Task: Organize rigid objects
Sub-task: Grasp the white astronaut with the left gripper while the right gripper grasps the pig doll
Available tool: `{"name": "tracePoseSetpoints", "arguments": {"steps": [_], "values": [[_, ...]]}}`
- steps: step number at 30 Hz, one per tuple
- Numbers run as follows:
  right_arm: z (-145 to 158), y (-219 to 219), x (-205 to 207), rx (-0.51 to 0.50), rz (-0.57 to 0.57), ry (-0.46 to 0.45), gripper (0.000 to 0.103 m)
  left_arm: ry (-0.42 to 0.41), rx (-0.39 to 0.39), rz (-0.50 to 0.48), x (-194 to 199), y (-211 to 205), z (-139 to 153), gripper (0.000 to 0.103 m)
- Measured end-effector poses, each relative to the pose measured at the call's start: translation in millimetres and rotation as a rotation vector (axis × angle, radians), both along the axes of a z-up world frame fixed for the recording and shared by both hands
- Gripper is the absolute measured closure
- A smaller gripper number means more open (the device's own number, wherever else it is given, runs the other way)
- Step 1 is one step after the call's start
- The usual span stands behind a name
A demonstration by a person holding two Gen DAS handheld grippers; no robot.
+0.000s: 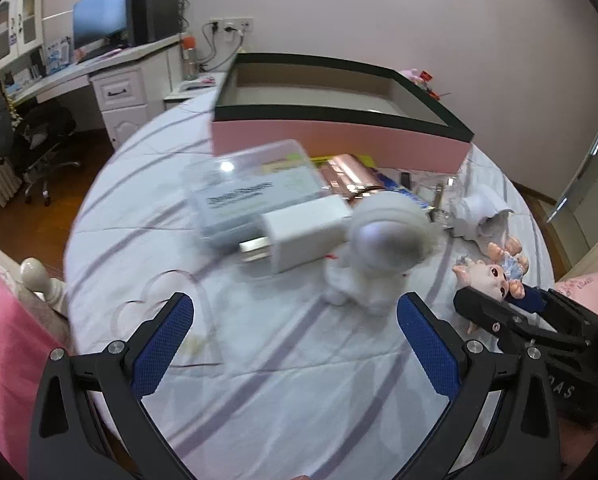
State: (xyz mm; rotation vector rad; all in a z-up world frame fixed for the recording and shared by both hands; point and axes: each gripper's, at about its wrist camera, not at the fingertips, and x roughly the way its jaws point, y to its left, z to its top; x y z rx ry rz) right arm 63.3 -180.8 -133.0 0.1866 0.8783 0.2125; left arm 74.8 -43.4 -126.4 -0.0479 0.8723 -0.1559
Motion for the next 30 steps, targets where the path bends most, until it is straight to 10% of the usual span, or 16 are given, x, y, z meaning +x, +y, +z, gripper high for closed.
{"name": "tracePoseSetpoints", "arguments": {"steps": [7, 15, 30], "values": [[2, -15, -1, -0.033, -0.025, -0.011, 0.038, 0.016, -0.006, 0.004, 19, -24, -7, 0.005], [0, -24, 0, -0.017, -0.033, -0.007, 0.038, 0.035, -0.041, 0.017, 34, -25, -17, 0.049], [14, -9, -6, 0.003, 0.006, -0.025, 0.038, 0.019, -0.056, 0.023, -4, 10, -5, 0.048]]}}
